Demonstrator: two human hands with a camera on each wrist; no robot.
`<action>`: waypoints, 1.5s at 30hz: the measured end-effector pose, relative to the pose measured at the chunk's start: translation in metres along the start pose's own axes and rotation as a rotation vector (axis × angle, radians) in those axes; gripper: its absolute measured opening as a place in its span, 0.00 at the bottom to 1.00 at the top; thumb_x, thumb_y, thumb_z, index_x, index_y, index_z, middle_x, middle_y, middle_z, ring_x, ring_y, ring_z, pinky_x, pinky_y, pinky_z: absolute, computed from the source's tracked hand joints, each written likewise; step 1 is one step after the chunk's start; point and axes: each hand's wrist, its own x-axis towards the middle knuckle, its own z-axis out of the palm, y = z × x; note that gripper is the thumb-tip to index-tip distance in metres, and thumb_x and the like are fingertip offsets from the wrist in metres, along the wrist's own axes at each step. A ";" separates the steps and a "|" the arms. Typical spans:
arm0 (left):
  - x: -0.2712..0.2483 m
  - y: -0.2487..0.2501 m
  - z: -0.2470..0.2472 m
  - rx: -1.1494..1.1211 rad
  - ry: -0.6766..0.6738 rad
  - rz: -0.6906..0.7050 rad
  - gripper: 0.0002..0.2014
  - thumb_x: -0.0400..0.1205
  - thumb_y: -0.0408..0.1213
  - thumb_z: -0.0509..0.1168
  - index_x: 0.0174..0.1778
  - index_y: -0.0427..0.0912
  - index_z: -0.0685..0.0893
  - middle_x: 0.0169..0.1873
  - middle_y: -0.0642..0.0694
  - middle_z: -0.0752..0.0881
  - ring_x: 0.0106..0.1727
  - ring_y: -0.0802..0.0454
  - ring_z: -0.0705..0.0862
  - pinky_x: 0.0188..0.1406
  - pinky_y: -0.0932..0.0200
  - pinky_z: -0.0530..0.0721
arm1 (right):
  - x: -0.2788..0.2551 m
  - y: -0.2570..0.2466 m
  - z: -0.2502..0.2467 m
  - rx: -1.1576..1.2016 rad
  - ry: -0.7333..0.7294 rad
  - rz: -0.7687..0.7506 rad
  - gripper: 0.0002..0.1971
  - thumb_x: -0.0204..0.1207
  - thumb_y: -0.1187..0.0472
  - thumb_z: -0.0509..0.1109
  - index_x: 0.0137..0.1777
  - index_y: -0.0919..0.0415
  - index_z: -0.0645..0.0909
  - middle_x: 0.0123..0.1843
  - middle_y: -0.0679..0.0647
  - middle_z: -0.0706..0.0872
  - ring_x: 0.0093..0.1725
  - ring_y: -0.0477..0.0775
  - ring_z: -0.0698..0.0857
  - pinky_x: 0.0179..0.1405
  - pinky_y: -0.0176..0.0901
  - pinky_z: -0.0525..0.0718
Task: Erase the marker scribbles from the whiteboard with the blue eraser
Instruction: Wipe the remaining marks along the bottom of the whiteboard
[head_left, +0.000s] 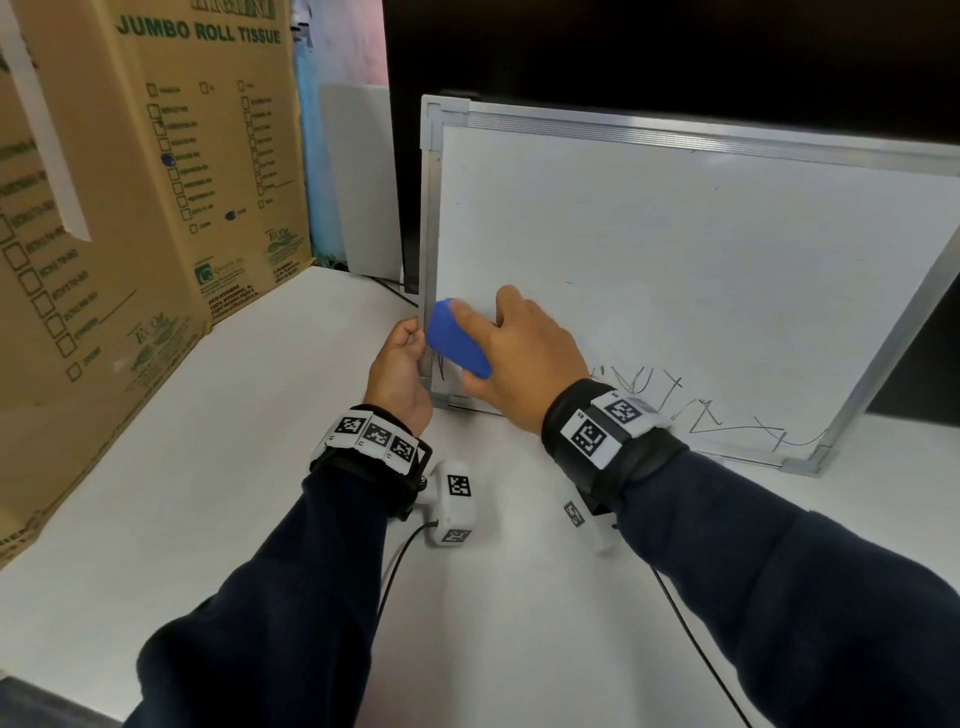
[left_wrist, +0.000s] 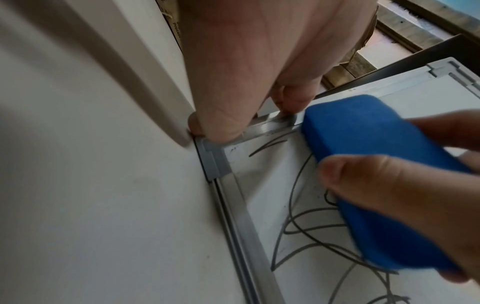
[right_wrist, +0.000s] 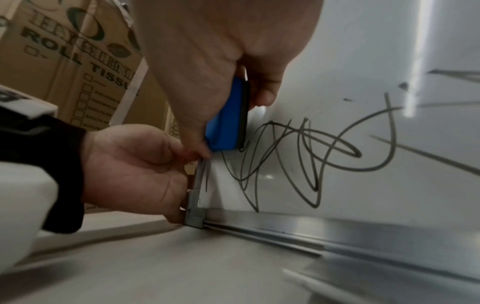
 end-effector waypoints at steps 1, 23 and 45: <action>0.000 0.000 0.001 0.006 -0.006 0.000 0.14 0.92 0.33 0.53 0.55 0.48 0.85 0.50 0.50 0.87 0.55 0.55 0.81 0.67 0.56 0.76 | 0.000 0.001 0.002 0.003 0.002 0.020 0.36 0.74 0.49 0.74 0.81 0.54 0.67 0.55 0.59 0.72 0.44 0.57 0.74 0.33 0.48 0.77; -0.001 0.003 0.002 -0.041 0.009 -0.018 0.17 0.92 0.31 0.51 0.54 0.47 0.85 0.42 0.52 0.92 0.45 0.55 0.88 0.51 0.57 0.85 | -0.003 0.025 0.005 0.099 -0.144 0.003 0.37 0.77 0.41 0.65 0.84 0.31 0.54 0.42 0.56 0.78 0.40 0.64 0.82 0.42 0.51 0.85; 0.003 0.001 0.000 0.015 0.052 -0.025 0.14 0.92 0.34 0.53 0.56 0.47 0.86 0.51 0.47 0.89 0.52 0.51 0.85 0.57 0.56 0.85 | 0.005 0.024 0.006 0.086 -0.182 -0.106 0.34 0.80 0.48 0.66 0.84 0.33 0.58 0.42 0.54 0.75 0.40 0.61 0.81 0.39 0.47 0.80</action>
